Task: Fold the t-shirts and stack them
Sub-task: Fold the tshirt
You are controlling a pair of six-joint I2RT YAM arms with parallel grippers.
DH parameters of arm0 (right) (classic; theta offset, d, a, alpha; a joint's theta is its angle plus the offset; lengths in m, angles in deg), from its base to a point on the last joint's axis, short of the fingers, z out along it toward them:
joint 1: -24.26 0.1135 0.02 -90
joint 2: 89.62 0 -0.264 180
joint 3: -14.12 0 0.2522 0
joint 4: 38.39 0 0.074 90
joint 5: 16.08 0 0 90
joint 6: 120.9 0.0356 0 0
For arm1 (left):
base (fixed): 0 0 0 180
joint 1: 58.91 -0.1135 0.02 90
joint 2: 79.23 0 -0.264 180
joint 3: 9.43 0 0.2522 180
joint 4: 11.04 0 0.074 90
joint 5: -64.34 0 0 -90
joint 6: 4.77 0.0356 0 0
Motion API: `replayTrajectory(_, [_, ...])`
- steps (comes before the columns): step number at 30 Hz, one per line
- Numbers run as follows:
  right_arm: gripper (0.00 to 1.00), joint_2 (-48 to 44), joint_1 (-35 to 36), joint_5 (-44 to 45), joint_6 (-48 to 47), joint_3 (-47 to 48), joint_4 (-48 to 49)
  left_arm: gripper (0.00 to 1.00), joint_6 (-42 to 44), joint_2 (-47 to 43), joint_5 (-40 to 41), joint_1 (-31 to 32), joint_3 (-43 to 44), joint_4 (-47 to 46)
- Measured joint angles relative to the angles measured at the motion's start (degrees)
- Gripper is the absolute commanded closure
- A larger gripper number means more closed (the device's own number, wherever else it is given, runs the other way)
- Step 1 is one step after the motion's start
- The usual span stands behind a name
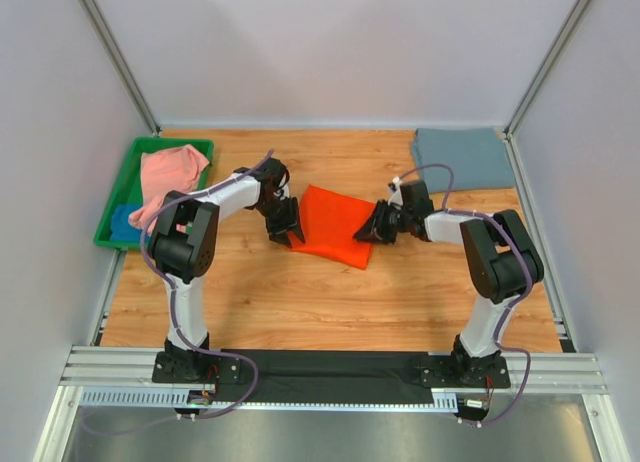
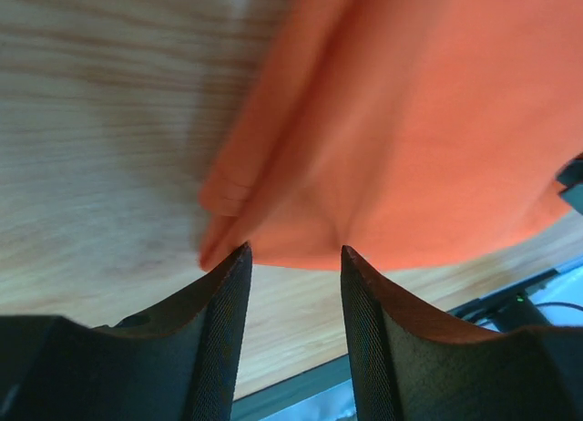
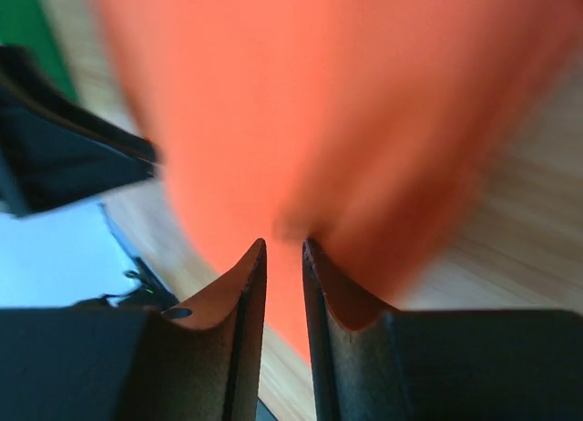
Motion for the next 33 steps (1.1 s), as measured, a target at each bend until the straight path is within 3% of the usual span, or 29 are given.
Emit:
replayTrajectory(7, [0.78, -1.77, -1.77, -2.56, -4.63, -9.60, 0.50, 0.50, -0.70, -0.11, 0.26, -0.02, -3.67, 0.55])
replayTrajectory(15, [0.75, -13.73, 0.04, 1.86, -8.39, -8.31, -10.05, 0.49, -2.89, -6.19, 0.15, 1.42, -2.91, 2.91])
replayTrajectory(20, [0.78, -13.49, 5.09, -0.48, -5.60, -8.61, -6.05, 0.49, -5.44, -6.97, -6.62, 6.62, -1.36, -4.15])
replayTrajectory(25, [0.80, -10.54, 5.88, -1.55, -4.00, -15.98, -1.68, 0.50, -6.27, -4.02, -9.16, 10.25, -3.69, -8.70])
replayTrajectory(29, [0.75, -9.86, 5.62, -1.20, -4.20, -18.56, -4.07, 0.51, -5.57, 0.44, -7.65, 10.08, -5.53, -7.28])
replayTrajectory(33, [0.66, -14.78, 5.66, 3.39, -4.90, -18.08, -9.64, 0.50, -4.98, -0.70, -6.93, 9.64, -7.10, -4.39])
